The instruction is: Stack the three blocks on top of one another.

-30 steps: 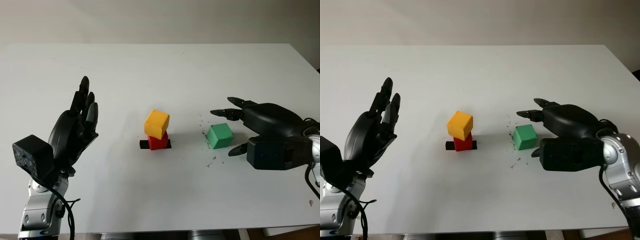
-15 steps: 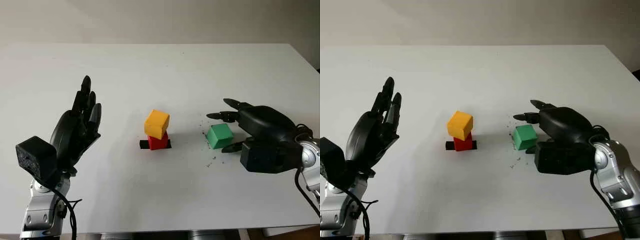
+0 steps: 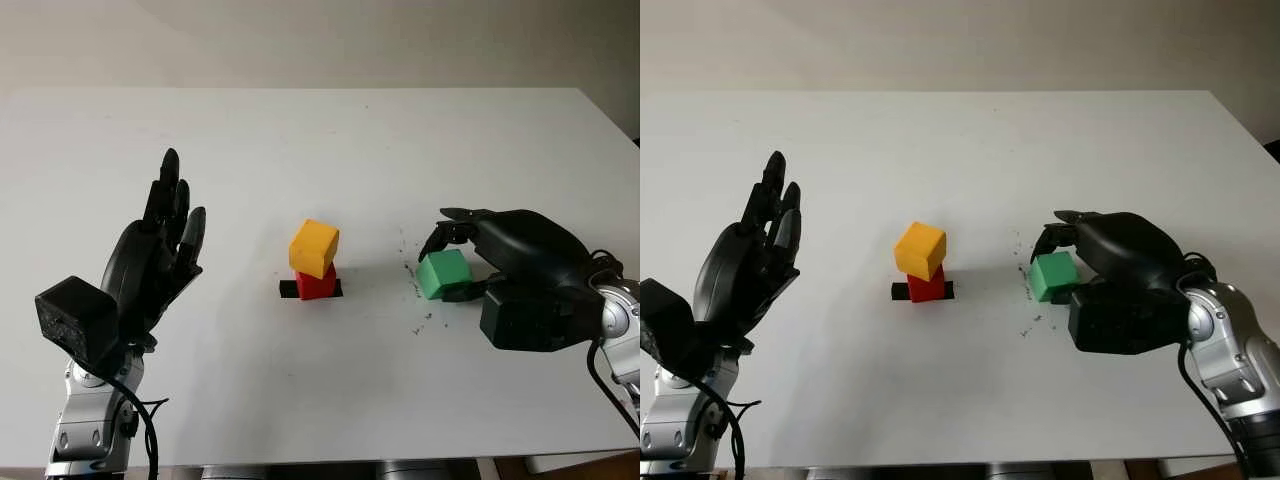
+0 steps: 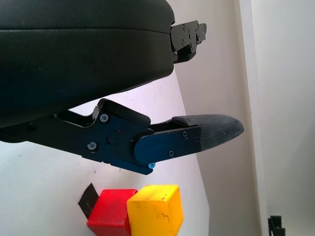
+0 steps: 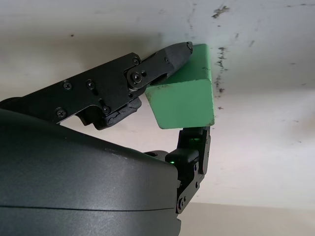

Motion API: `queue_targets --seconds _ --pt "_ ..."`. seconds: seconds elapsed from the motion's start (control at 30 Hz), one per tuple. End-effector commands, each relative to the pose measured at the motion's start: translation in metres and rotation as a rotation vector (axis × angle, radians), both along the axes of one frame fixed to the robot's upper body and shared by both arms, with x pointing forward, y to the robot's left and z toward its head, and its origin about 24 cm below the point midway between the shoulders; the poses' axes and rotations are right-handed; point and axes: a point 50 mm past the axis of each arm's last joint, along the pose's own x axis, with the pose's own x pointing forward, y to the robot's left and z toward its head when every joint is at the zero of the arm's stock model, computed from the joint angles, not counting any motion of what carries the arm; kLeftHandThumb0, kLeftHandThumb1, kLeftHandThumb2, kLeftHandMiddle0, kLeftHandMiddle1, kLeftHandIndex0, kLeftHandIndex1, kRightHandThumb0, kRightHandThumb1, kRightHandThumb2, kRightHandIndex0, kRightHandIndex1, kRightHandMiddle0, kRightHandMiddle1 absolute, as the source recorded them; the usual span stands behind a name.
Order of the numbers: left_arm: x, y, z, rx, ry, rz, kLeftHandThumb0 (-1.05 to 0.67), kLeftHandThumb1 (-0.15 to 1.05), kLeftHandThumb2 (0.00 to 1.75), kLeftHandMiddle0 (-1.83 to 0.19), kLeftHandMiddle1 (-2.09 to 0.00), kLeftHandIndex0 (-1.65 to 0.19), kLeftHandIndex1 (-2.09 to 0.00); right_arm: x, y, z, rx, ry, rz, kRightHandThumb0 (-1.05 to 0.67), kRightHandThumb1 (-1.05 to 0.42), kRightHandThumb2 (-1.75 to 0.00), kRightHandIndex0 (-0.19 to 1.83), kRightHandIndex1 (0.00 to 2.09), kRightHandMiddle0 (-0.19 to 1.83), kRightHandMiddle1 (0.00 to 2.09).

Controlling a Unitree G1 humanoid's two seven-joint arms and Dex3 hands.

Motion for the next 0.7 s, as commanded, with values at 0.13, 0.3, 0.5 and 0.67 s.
queue_targets --seconds 0.13,0.3,0.5,0.67 --pt "-0.002 -0.002 0.001 0.009 -0.007 0.007 -0.74 1.05 0.55 0.19 0.0 0.19 0.0 0.006 -0.004 0.017 -0.088 -0.051 0.021 -0.36 -0.9 -0.05 0.35 0.07 0.52 1.23" --pt "-0.002 -0.004 0.0 0.002 -0.003 0.013 -0.74 1.05 0.53 0.19 0.0 0.19 0.0 0.01 -0.004 0.029 -0.118 -0.115 0.055 -0.38 -0.87 -0.05 0.4 0.08 0.6 1.16" --pt "0.0 -0.005 -0.001 -0.002 -0.008 0.018 -0.74 1.05 0.53 0.19 0.0 0.19 0.0 0.025 0.007 0.074 -0.044 -0.131 0.107 -0.37 -0.85 -0.05 0.4 0.06 0.64 1.06" --pt "0.001 -0.007 -0.002 -0.004 0.0 0.011 -0.75 1.05 0.53 0.19 0.0 0.19 0.0 0.038 0.027 0.113 -0.044 -0.16 0.223 -0.38 -0.85 -0.05 0.4 0.06 0.68 1.06"
